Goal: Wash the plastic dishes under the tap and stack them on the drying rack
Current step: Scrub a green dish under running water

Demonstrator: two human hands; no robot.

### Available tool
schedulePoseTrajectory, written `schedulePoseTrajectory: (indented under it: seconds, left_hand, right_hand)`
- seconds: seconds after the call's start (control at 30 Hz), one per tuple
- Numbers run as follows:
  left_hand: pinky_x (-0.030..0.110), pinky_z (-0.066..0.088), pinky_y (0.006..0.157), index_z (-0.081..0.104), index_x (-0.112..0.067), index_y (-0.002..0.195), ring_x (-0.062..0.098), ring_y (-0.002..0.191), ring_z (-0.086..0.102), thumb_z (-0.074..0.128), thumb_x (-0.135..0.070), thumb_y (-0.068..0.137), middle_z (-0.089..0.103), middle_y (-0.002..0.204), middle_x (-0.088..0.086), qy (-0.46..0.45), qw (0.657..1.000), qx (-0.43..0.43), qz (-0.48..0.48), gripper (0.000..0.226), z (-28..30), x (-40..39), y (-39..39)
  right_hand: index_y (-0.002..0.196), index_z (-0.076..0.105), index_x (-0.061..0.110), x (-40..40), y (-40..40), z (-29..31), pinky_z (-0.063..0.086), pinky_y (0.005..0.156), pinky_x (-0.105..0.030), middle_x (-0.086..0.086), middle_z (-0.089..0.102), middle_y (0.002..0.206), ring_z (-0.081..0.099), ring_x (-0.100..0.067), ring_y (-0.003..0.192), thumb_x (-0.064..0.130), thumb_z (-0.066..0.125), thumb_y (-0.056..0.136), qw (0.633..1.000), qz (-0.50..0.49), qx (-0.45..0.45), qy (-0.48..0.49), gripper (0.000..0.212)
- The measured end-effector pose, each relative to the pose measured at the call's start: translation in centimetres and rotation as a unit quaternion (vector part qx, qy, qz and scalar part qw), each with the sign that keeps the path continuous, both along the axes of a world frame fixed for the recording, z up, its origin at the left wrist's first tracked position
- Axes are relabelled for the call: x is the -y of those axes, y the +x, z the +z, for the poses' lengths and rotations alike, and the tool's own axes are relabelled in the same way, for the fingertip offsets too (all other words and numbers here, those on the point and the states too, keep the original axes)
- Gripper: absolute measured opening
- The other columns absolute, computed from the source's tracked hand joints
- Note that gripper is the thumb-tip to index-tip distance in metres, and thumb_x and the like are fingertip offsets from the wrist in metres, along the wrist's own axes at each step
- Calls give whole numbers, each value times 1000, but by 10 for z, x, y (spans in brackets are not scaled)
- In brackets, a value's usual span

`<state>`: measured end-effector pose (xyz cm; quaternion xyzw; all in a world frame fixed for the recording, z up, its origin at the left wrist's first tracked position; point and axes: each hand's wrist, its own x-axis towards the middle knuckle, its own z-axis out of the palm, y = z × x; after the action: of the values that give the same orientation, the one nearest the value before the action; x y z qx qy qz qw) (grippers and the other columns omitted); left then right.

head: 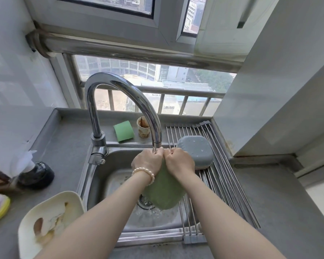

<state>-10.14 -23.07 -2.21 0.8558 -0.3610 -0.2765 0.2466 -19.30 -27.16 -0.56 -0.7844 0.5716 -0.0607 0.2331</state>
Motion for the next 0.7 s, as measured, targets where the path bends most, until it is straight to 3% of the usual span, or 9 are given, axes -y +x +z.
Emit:
schedulePoseTrajectory:
  seconds: [0.07,0.13,0.27,0.33,0.43,0.5,0.6,0.67,0.7]
  left_hand:
    - [32,38,78,65,-17,104,28,101,60,23,-44,99,67,106,6,-5,986,162,-45,50,1,5,-14]
    - [35,40,79,63,-17,99,26,94,61,24,-37,100,67,100,2,-94,954,266,-99,44,2,5,-23]
    - [30,51,52,68,-14,84,23,68,66,36,-31,90,67,79,1,-245,889,315,-225,36,-23,-5,-23]
    - [34,57,60,67,-15,108,23,84,67,35,-36,92,69,102,3,-239,872,295,-310,42,-30,-11,-14]
    - [40,49,93,33,-31,145,24,121,52,14,-61,87,45,144,1,-130,878,275,-369,68,-23,-23,4]
    - [36,41,101,26,-34,146,22,128,44,13,-69,86,40,147,-2,-76,923,217,-309,71,-19,-26,13]
    - [32,41,87,49,-19,128,26,113,53,38,-54,93,55,128,9,-107,989,32,-94,51,-15,-26,17]
    - [33,42,84,52,-20,125,27,106,55,44,-51,93,58,121,11,-122,992,-30,-7,45,-15,-26,15]
    - [34,43,85,52,-23,126,27,106,56,44,-52,92,59,120,10,-114,993,-33,11,45,-17,-27,14]
  right_hand:
    - [109,67,12,4,-6,-3,43,86,-35,-15,66,116,58,-33,107,34,37,97,997,-51,46,36,39]
    - [106,68,8,6,-13,-7,41,85,-34,-17,65,117,58,-34,108,30,36,98,991,-87,83,64,40]
    - [111,65,-1,9,-22,-15,40,88,-33,-23,61,121,56,-35,113,27,34,101,978,-136,111,112,43]
    - [113,64,-4,11,-26,-22,40,92,-33,-25,61,121,55,-35,115,26,34,102,970,-154,133,132,44]
    - [110,64,-7,9,-23,-27,44,96,-39,-25,62,117,57,-37,110,26,35,100,940,-215,200,171,44]
    - [111,61,-7,11,-19,-30,46,96,-44,-25,62,116,58,-37,107,27,37,99,906,-277,257,190,44]
    - [105,55,1,10,-12,-30,50,88,-40,-16,61,102,58,-29,89,22,38,98,839,-349,336,247,29]
    - [104,56,0,8,-5,-30,49,85,-38,-16,61,102,58,-29,88,22,37,98,836,-353,338,248,29]
    - [106,58,-1,8,-1,-32,48,88,-38,-18,62,108,59,-31,94,24,36,98,858,-341,313,222,34]
